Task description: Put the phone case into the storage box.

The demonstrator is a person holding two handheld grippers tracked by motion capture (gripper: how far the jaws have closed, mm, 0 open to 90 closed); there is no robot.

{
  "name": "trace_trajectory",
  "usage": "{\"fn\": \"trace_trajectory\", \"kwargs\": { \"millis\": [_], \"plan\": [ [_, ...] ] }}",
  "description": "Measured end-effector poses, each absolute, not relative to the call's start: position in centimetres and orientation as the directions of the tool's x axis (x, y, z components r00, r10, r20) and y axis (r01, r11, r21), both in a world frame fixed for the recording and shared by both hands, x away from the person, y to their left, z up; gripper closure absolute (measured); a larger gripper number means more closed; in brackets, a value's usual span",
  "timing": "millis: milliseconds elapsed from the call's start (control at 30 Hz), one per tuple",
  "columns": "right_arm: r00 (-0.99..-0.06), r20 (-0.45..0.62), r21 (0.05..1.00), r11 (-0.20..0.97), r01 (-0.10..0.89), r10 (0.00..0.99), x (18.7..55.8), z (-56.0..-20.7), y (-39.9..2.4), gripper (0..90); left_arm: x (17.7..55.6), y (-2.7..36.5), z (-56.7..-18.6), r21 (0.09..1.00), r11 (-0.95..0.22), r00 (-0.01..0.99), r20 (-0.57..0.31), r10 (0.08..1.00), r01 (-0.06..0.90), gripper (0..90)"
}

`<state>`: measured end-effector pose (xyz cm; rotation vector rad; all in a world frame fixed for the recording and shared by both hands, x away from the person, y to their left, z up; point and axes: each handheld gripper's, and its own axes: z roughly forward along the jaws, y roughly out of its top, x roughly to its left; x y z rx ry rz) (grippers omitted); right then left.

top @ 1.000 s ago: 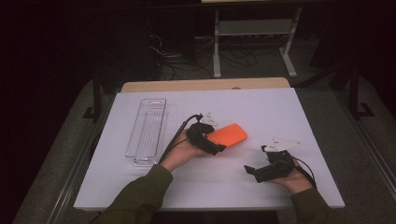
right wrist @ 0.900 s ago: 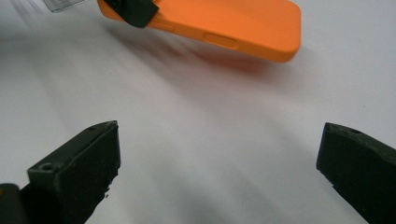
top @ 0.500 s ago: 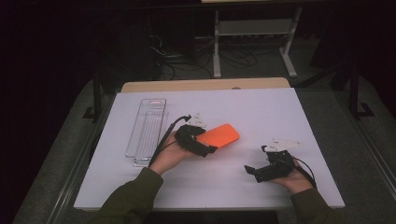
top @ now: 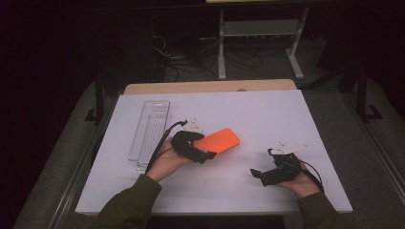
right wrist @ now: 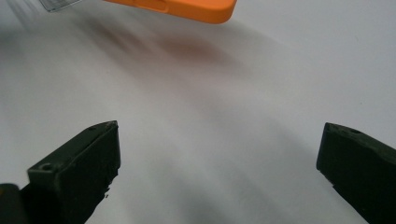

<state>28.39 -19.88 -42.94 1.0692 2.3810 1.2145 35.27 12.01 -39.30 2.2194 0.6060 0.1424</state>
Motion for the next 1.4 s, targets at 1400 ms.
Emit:
{"fn": "trace_trajectory", "kwargs": {
  "millis": [1400],
  "plan": [
    [-0.734, 0.109, 0.792, 0.387, 0.472, 0.671, 31.3, -42.3, -16.3, 0.0, 35.2, 12.6, -39.1, 0.758, -0.532, 0.879, -0.114, 0.462, 0.378, 15.9]
  ]
}}
